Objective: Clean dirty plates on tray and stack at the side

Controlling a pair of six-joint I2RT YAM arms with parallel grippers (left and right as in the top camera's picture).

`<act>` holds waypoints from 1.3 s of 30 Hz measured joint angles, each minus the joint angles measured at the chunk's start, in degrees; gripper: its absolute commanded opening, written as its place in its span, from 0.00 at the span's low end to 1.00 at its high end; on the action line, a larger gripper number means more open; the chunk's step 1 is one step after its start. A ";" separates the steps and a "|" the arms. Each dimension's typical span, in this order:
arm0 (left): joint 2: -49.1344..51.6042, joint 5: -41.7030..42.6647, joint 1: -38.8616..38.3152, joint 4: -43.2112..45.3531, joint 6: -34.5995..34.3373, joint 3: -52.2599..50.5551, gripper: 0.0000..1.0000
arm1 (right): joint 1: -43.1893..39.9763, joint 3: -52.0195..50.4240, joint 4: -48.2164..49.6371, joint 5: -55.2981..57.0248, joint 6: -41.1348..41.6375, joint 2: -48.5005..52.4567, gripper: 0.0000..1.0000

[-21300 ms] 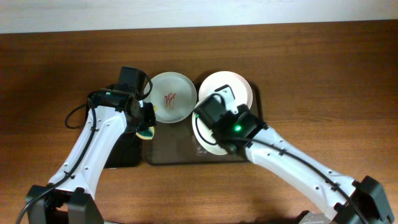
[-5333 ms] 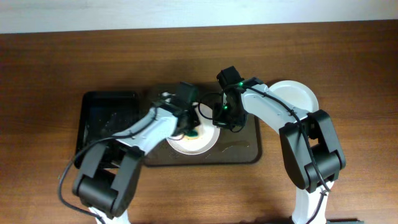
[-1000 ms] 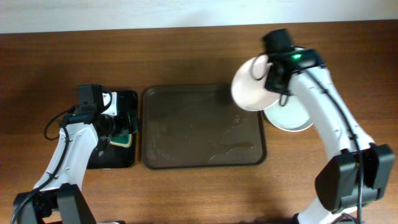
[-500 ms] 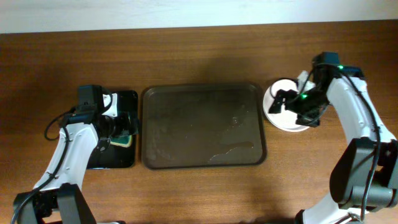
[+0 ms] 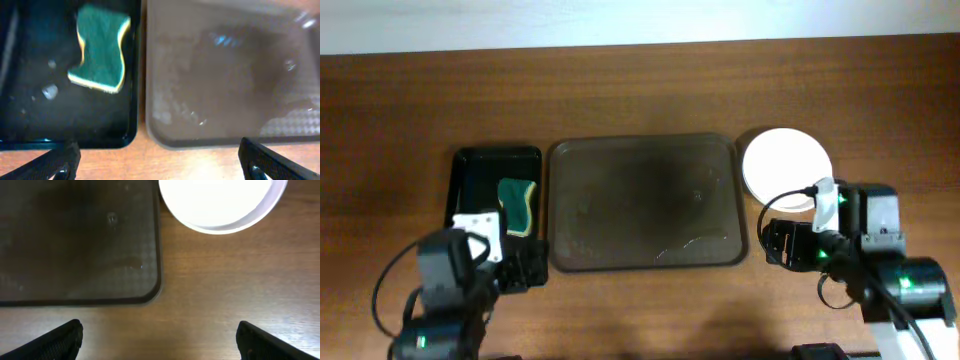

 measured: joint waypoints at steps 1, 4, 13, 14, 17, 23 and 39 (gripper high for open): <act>-5.73 0.00 0.00 -0.13 0.00 -0.68 0.99 | 0.00 -0.04 -0.28 0.26 -0.04 -2.21 0.99; -13.51 -0.02 -0.04 -0.09 0.00 -0.68 0.99 | 0.00 -0.07 -0.33 0.31 0.00 -1.90 0.99; -13.53 0.00 -0.04 -0.09 0.00 -0.70 0.99 | 0.00 -0.61 0.28 1.42 -0.28 -2.99 0.99; -13.53 0.00 -0.04 -0.07 0.00 -0.72 0.99 | 0.00 -1.36 2.34 4.33 -0.72 -10.82 0.99; -13.62 0.00 -0.04 -0.07 0.00 -0.79 1.00 | -0.02 -13.68 16.90 7.21 -1.29 -27.50 0.99; -13.66 -0.02 -0.04 -0.13 0.00 -0.90 0.99 | 0.00 -43.74 54.34 6.45 -1.53 -48.35 0.99; -13.75 0.00 -0.04 -0.15 0.00 -0.90 0.99 | 0.00 -54.88 60.15 6.01 -11.26 -50.82 0.99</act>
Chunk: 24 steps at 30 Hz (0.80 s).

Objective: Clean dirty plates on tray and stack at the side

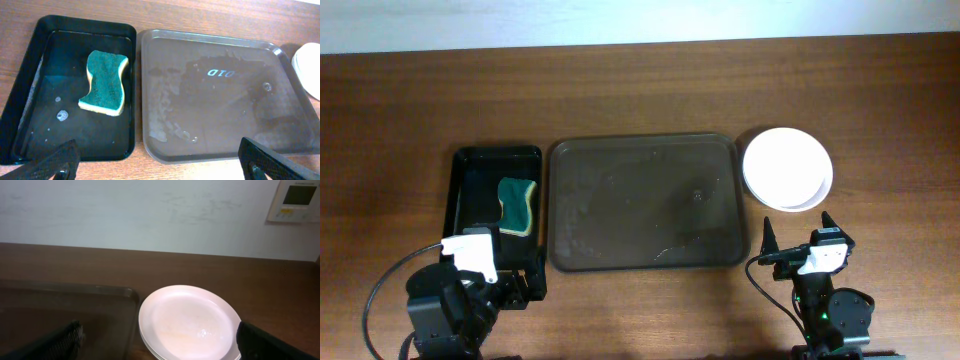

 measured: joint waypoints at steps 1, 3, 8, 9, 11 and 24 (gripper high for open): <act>0.00 0.00 0.00 0.00 0.00 0.00 0.99 | 0.00 0.00 0.00 0.00 0.00 0.00 0.99; 0.00 0.00 0.00 0.00 0.00 0.00 0.99 | 0.00 0.00 0.00 0.02 -0.02 0.00 0.99; -1.18 -1.57 -4.83 -0.15 0.00 -0.35 0.99 | 0.00 0.00 0.00 0.00 -0.02 0.00 0.99; -2.67 -2.58 -5.40 1.20 0.04 -1.29 0.99 | 0.00 0.00 -0.02 0.02 -0.02 0.00 0.99; -8.44 -4.22 -6.69 13.09 0.20 -10.19 0.99 | -0.02 0.00 -0.02 0.00 -0.02 0.00 0.99; -26.40 -11.69 -10.80 45.94 7.96 -37.94 0.99 | 0.00 0.00 -0.02 0.00 0.00 0.00 0.99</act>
